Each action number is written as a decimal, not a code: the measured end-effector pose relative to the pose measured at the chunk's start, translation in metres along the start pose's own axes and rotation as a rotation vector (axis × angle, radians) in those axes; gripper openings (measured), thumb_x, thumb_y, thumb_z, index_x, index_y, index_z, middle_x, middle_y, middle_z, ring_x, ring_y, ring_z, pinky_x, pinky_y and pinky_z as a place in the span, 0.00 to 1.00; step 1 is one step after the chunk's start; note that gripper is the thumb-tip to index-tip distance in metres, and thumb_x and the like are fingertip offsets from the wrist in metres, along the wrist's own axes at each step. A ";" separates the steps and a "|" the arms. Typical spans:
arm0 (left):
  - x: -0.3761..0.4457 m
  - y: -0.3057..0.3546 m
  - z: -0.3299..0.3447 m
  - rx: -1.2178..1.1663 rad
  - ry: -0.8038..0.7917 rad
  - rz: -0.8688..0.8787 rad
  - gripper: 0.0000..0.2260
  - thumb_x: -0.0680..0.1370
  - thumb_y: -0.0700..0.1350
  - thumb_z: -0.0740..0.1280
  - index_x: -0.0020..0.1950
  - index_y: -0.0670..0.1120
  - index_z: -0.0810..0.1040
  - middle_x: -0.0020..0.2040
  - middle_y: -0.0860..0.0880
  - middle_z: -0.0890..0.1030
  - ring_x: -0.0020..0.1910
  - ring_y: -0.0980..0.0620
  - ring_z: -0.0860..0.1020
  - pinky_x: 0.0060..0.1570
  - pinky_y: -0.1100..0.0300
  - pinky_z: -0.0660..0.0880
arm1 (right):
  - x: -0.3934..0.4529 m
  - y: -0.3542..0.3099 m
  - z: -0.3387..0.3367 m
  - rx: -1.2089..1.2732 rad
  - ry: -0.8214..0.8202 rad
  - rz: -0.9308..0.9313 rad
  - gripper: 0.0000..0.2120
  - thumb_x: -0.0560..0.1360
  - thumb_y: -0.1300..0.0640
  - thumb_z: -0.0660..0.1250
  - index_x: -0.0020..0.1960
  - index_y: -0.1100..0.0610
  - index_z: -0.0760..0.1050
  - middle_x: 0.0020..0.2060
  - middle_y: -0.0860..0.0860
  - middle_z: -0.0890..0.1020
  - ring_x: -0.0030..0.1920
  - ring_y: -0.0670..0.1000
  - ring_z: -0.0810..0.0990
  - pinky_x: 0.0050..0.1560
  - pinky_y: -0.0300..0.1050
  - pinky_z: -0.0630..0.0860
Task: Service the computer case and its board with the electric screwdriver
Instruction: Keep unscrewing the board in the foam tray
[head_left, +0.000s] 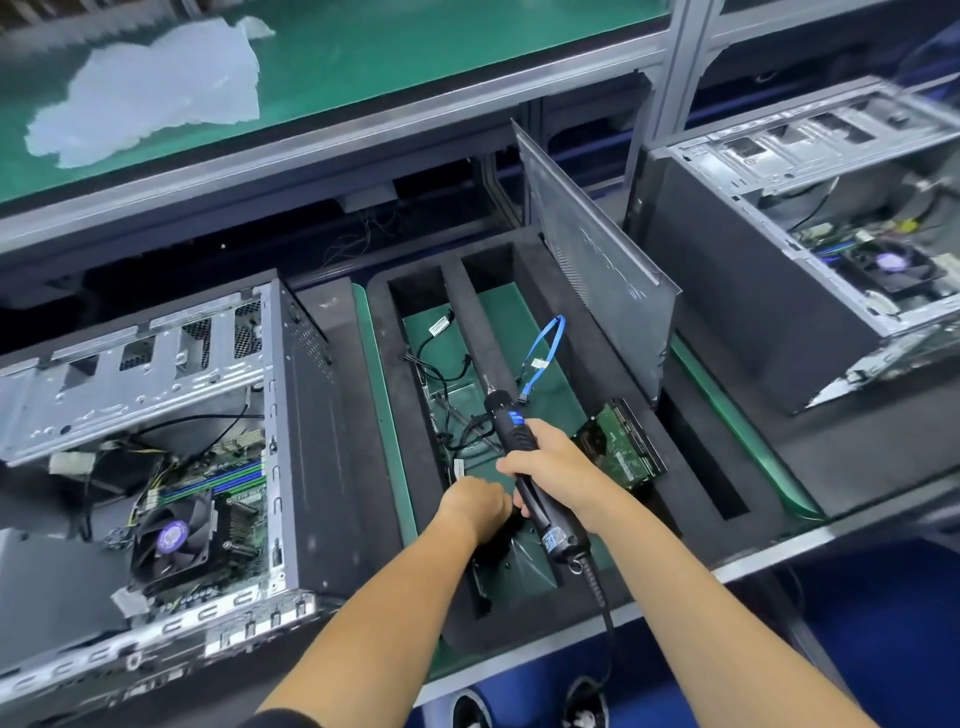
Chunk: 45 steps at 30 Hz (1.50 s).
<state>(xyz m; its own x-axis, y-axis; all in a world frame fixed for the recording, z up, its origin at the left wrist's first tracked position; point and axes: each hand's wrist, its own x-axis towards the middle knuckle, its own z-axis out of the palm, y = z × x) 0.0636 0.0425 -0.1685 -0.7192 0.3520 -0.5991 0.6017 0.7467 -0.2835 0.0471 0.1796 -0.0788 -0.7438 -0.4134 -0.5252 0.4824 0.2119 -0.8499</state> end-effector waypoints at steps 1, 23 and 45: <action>0.000 0.000 0.000 -0.001 -0.005 0.004 0.14 0.80 0.36 0.56 0.63 0.41 0.72 0.60 0.44 0.77 0.57 0.43 0.77 0.51 0.53 0.73 | -0.001 0.001 0.000 0.007 -0.002 0.001 0.13 0.71 0.61 0.69 0.53 0.56 0.70 0.39 0.56 0.75 0.30 0.55 0.77 0.34 0.48 0.76; -0.043 -0.092 -0.093 -1.992 0.853 -0.602 0.08 0.74 0.33 0.69 0.40 0.44 0.82 0.37 0.48 0.82 0.32 0.56 0.77 0.37 0.65 0.76 | -0.045 -0.039 0.001 0.023 -0.079 -0.118 0.18 0.72 0.68 0.70 0.59 0.62 0.68 0.37 0.58 0.76 0.27 0.53 0.75 0.34 0.47 0.75; -0.184 -0.148 -0.093 -1.811 0.958 -0.441 0.10 0.77 0.33 0.65 0.40 0.43 0.82 0.32 0.50 0.82 0.31 0.57 0.78 0.37 0.67 0.77 | -0.088 -0.089 0.063 -0.185 -0.389 -0.313 0.18 0.69 0.68 0.70 0.52 0.52 0.69 0.34 0.54 0.78 0.30 0.54 0.75 0.36 0.50 0.74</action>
<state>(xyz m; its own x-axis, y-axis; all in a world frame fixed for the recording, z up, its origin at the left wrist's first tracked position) 0.0741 -0.0807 0.0530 -0.9548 -0.2913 -0.0596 -0.1270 0.2185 0.9675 0.0988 0.1419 0.0456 -0.5954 -0.7724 -0.2209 0.1488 0.1642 -0.9751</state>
